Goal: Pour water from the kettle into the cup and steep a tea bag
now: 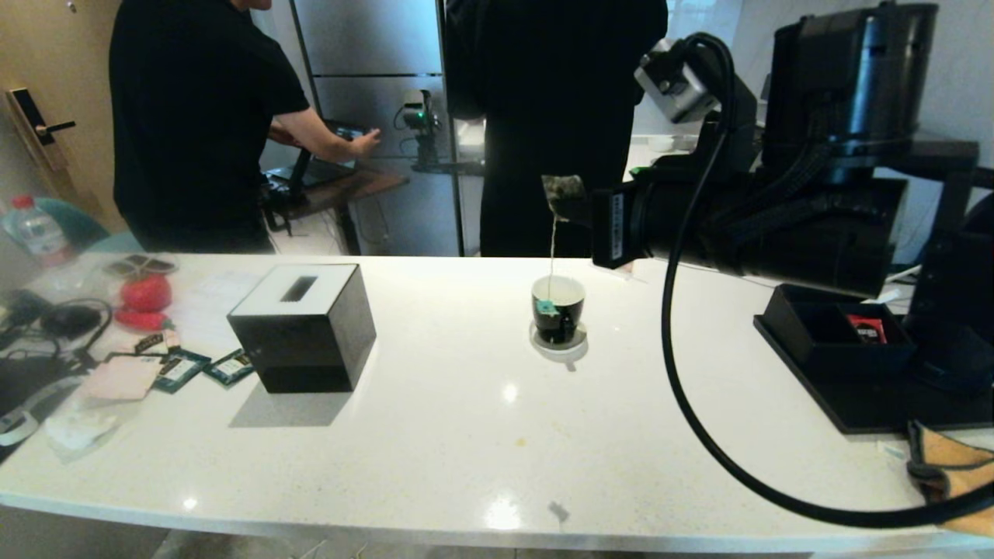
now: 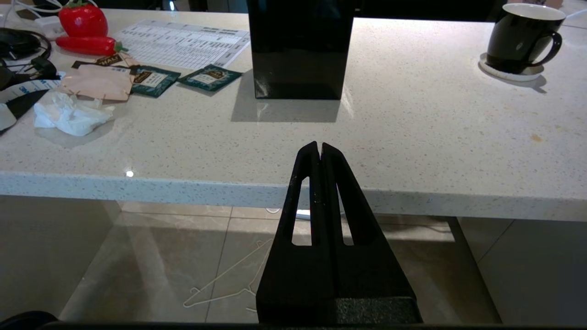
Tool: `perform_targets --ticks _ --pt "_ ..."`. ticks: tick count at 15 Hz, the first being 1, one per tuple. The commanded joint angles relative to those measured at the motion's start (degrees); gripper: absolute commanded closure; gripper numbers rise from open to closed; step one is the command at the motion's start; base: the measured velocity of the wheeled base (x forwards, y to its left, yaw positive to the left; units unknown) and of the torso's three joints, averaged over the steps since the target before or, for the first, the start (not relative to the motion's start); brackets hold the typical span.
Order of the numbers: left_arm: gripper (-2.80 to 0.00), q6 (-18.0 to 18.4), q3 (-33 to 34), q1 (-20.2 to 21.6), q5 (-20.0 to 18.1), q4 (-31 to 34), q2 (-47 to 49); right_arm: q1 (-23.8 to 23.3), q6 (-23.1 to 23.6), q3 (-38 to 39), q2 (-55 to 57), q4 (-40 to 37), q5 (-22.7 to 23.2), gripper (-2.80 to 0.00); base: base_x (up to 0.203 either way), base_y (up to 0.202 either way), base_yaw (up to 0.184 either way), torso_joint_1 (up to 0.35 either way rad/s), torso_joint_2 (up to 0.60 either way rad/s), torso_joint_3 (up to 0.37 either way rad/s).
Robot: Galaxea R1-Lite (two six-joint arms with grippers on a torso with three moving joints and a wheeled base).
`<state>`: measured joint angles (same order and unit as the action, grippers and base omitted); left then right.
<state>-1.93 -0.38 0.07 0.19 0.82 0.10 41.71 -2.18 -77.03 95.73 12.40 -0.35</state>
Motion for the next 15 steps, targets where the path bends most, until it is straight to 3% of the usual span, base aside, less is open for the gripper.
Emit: perform_targets --ticks 1,3,8,15 --pt "0.00 0.0 0.0 0.0 0.1 0.0 0.1 0.1 0.1 0.0 0.1 0.1 0.0 0.00 0.000 0.000 0.000 0.000 0.00 0.000" --pt "0.00 1.8 0.3 0.0 0.3 -0.4 0.1 0.1 0.2 0.0 0.1 0.1 -0.1 0.00 0.000 0.000 0.000 0.000 0.00 0.000" --pt "0.00 -0.1 0.2 0.0 0.0 -0.6 0.1 0.1 0.2 0.6 0.2 0.1 -0.1 0.00 0.000 0.000 0.000 0.000 0.00 0.000" --pt "0.00 3.0 -2.2 0.0 -2.1 0.6 0.0 0.1 -0.1 0.2 2.1 3.0 0.0 0.00 0.000 0.000 0.000 0.000 0.00 0.000"
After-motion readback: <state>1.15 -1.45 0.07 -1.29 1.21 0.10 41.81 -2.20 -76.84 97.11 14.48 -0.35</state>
